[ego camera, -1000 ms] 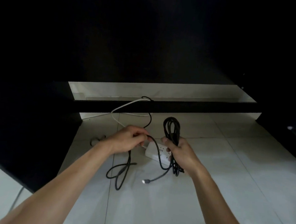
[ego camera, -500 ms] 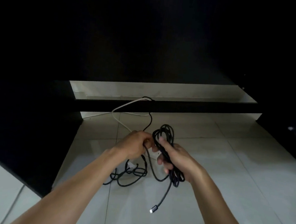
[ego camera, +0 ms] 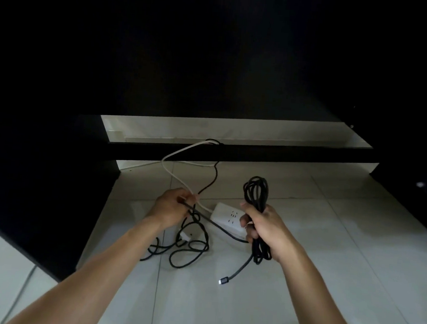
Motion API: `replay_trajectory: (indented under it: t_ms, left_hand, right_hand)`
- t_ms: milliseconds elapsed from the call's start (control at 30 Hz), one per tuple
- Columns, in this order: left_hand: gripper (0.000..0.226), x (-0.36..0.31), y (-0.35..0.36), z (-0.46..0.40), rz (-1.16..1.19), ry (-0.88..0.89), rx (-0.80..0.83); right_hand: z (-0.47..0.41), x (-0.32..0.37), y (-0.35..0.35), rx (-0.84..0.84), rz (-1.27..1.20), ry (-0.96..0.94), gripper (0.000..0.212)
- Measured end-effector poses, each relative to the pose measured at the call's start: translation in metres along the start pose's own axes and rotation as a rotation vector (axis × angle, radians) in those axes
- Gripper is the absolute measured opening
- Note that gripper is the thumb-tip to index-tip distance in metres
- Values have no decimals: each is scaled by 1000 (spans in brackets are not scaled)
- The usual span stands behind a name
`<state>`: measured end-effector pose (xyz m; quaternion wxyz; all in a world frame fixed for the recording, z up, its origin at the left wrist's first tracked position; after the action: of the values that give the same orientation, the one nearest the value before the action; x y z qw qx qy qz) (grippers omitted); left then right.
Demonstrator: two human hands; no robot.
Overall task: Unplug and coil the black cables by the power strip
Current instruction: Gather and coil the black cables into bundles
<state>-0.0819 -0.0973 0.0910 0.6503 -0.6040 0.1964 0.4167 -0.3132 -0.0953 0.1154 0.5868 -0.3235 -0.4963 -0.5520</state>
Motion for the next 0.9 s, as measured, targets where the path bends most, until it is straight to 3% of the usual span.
replay_trajectory:
  t_ms: [100,200,333,400,467,533,633,733,900]
  left_hand:
    - [26,-8,1,6,209,-74,2]
    - [35,-13,0,8,246,-74,41]
    - [56,-16,-5,11,44,-86,60]
    - [47,-13,-6,9,2,-71,90]
    - [28,-11,-4,10,38,-11,154]
    - [18,-13,-2,12,39,115,196]
    - [20,-7,1,12,-148,225,214]
    - [19,-3,8,11,-348,278,130]
    - [24,-10,3,11,-169,255,-68]
  right_hand:
    - [1,-1,6,89,114,24,18]
    - [3,1,11,164,250,20,19]
    - [11,10,14,350,440,26,22]
    - [14,13,16,437,464,39,21]
    - [15,15,15,414,366,58,19]
    - [14,17,12,345,107,50,19]
    - [8,27,5,220,-290,-27,21]
    - [3,35,0,146,-373,-122,21]
    - [-1,33,-5,27,-431,-161,31]
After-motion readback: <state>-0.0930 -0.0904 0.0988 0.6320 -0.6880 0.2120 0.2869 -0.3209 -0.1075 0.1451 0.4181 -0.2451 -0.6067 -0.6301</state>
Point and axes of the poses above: each hand's wrist, its own z-axis away from the middle knuckle, its own y-axis out of the palm, x = y × z, the point moved 2 cm from there along -z, towards the middle knuckle, and after that the axes turned 13 degrees about -z, right-handed, at the moved point
